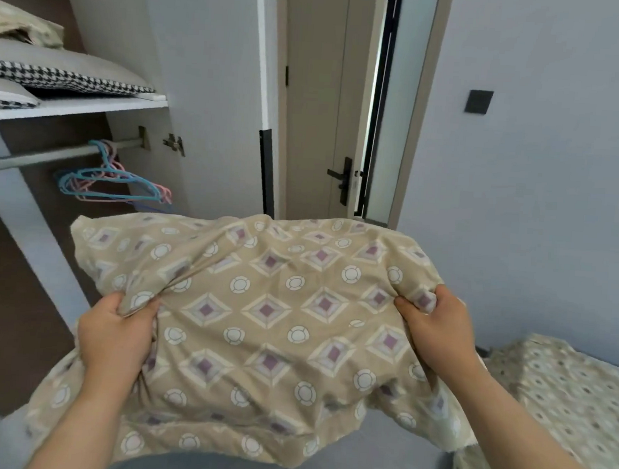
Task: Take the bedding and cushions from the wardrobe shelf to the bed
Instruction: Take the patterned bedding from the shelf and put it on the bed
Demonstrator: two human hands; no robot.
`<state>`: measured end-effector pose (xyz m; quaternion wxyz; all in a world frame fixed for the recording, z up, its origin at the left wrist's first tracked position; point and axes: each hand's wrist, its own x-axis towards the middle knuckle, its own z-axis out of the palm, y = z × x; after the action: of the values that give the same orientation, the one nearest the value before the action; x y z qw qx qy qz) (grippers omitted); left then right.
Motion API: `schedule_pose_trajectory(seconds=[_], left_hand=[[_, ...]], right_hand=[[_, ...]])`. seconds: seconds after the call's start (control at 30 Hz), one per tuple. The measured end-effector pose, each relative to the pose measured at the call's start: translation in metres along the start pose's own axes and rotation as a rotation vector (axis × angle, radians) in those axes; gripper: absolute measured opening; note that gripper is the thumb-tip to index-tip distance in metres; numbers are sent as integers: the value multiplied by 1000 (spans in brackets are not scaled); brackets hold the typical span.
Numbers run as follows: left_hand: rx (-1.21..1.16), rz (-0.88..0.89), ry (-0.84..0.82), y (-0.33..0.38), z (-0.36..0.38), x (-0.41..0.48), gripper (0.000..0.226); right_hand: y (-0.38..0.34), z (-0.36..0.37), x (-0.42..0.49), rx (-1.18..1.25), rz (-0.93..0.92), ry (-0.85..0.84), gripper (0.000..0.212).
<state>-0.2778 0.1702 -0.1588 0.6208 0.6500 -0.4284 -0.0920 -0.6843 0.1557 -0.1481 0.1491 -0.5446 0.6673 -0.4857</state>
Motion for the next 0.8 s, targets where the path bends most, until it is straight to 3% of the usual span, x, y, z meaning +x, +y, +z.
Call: schedule_pose_trajectory(seconds=[0.43,0.63,0.8], left_hand=[[-21,80,-397,75,185,-131,28],[-30,122,-541,88,281,-143,23],[-87,186,-704,100,387,-137,32]], right_hand=[[150,-191,-43,-101,283,281,34],[191,-219,-34,-159,400,388,34],[223,-221,-5,-229,514,529,36]])
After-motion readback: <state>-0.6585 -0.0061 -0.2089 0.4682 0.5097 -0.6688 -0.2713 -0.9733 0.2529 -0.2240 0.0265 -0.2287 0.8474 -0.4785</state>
